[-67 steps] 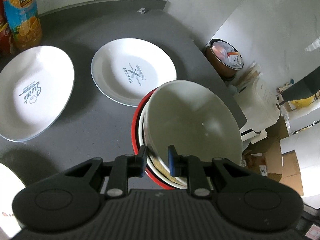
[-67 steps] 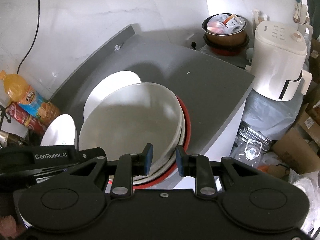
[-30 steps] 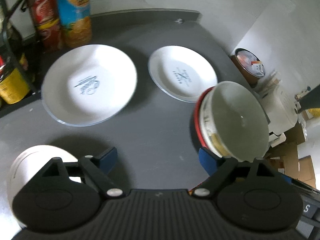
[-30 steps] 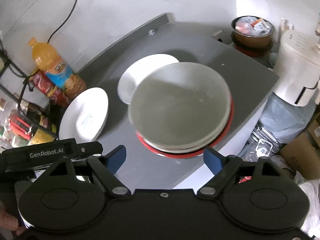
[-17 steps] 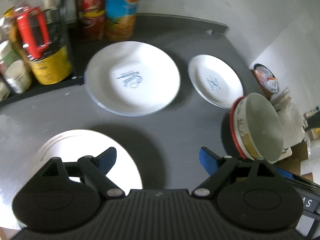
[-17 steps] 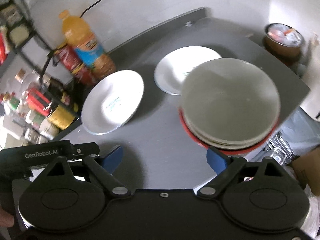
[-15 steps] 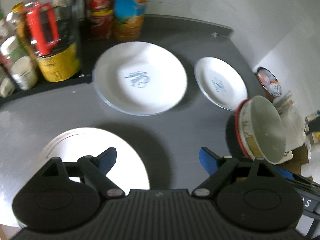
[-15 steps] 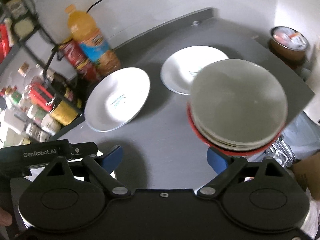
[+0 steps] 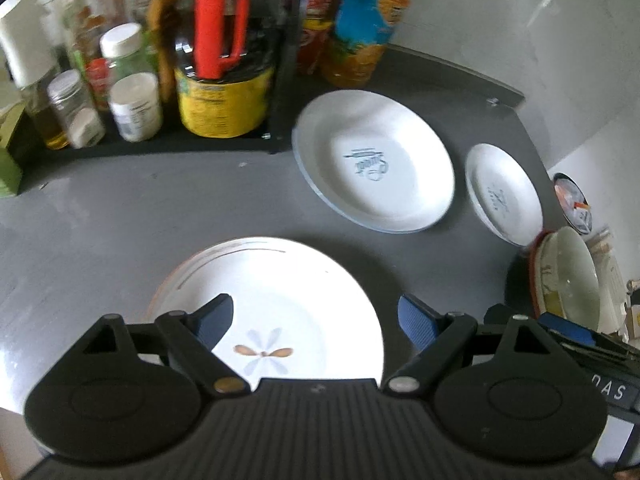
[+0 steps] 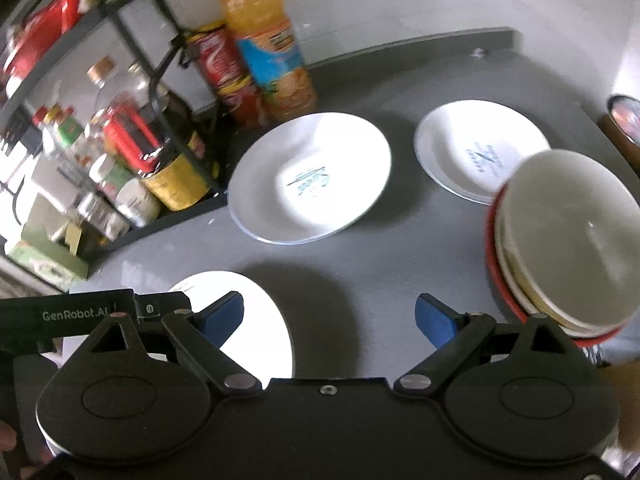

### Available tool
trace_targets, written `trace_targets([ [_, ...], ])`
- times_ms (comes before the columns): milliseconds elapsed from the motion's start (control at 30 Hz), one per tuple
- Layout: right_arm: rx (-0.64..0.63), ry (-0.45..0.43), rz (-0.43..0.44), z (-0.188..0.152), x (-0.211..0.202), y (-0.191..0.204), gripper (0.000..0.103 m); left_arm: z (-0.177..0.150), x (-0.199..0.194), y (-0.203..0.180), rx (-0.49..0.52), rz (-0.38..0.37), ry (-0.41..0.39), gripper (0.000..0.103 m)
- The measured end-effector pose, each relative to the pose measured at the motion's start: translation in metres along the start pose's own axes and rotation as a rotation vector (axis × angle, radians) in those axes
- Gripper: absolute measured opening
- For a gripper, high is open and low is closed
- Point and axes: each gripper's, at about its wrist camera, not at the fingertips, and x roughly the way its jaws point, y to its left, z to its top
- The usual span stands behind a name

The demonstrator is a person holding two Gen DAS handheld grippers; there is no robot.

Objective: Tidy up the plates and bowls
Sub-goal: 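Move both tools past the flower-pattern plate to the 'Sweet' printed plate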

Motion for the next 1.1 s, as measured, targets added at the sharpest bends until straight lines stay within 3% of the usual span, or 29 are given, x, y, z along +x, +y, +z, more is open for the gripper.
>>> trace_targets([
  [533,-0.252,0.119,0.064,0.008,0.031,0.024,0.094,-0.027,-0.004,0.037,-0.167,0.096,0.009,0.089],
  [1100,-0.574,0.204,0.202,0.053,0.042,0.006,0.094,-0.042,-0.003,-0.003,-0.442,0.218,-0.012,0.088],
])
